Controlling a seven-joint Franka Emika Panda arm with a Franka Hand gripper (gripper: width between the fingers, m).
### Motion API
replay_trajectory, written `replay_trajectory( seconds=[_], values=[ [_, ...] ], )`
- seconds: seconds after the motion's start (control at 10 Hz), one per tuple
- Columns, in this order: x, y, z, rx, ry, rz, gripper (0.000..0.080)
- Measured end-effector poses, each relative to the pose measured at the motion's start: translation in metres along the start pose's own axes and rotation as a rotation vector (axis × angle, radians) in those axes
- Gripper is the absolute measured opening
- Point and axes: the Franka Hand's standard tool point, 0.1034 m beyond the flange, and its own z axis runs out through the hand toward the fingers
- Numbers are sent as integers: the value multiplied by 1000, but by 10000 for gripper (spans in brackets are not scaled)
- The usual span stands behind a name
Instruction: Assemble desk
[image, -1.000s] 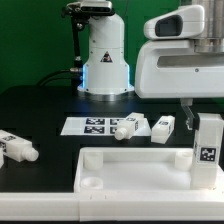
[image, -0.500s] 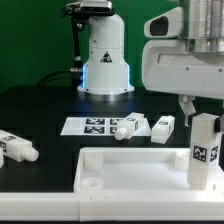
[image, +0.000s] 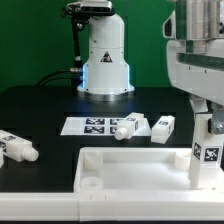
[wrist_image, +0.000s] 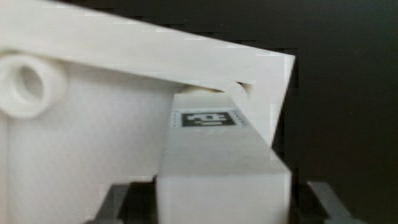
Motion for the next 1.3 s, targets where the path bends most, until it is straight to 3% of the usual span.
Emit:
replay_trajectory(
  seconds=[0.2,0.3,0.4,0.5,0.6,0.8,1.0,1.2,1.3],
  values=[
    [1,0,1,-4,2,-159,315],
    [1,0,1,-4,3,-348,490],
    [-2,0,0,-17,-2,-529,490],
    [-3,-1,1,-21,-7,-631,614],
    [-3,-1,1,-21,-7,-679,639],
    [-1,-1,1,-24,-1,-904,648],
    [5,-2,0,-49,27,-1285,649],
    [5,-3,0,-53,30,-1357,649],
    [5,-3,0,-53,30,-1357,510]
  ],
)
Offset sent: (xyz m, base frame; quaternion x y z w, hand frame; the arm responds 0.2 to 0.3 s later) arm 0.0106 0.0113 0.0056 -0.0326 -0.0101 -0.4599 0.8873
